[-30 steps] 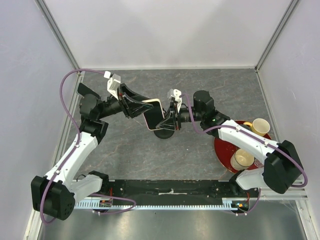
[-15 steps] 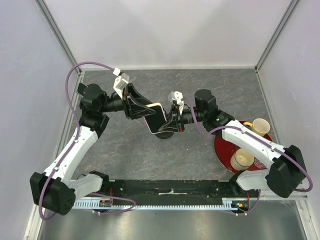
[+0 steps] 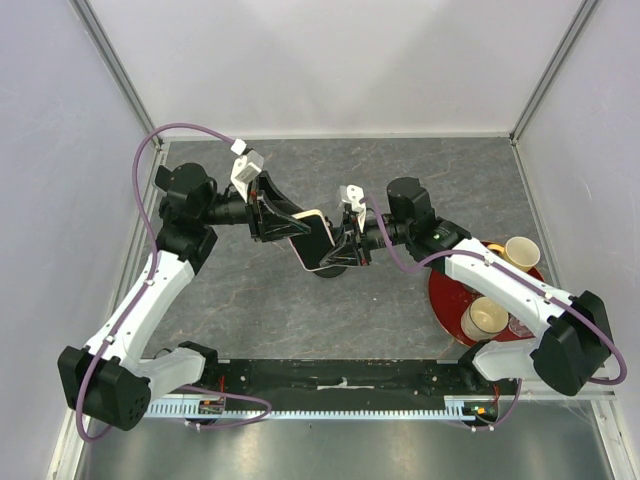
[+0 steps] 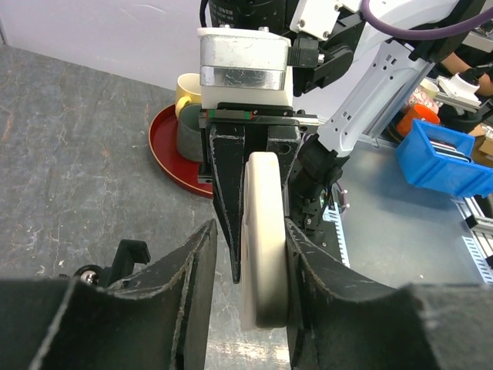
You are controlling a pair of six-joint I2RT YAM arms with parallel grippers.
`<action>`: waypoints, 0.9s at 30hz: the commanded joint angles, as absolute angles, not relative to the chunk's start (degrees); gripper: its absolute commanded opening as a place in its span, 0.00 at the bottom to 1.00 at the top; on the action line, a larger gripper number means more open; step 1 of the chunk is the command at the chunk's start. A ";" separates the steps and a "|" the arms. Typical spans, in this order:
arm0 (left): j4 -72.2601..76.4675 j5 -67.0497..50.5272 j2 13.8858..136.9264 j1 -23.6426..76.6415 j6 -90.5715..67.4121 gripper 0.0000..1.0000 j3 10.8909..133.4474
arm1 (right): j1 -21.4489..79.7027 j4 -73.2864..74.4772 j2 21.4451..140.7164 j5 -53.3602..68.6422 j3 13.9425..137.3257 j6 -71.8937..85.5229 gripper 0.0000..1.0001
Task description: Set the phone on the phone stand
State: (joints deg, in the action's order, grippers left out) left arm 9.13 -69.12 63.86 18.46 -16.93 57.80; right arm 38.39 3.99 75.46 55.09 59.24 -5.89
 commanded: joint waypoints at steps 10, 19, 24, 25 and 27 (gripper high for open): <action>9.12 -68.91 62.67 19.42 -14.41 0.20 59.51 | 38.32 1.67 74.70 57.83 63.72 -7.29 0.00; 12.30 -56.53 57.05 19.42 -16.08 0.02 55.90 | 38.41 0.35 74.97 48.01 63.37 -5.02 0.69; 10.37 -40.19 53.27 18.46 -14.41 0.02 54.41 | 38.41 -6.49 73.57 25.80 61.53 3.21 0.89; 10.28 -34.86 51.43 18.20 -14.33 0.02 53.80 | 38.41 -8.59 73.22 20.62 61.35 5.08 0.89; 9.67 -28.51 49.05 17.58 -13.98 0.02 52.92 | 38.76 -9.05 73.21 2.34 61.43 9.38 0.89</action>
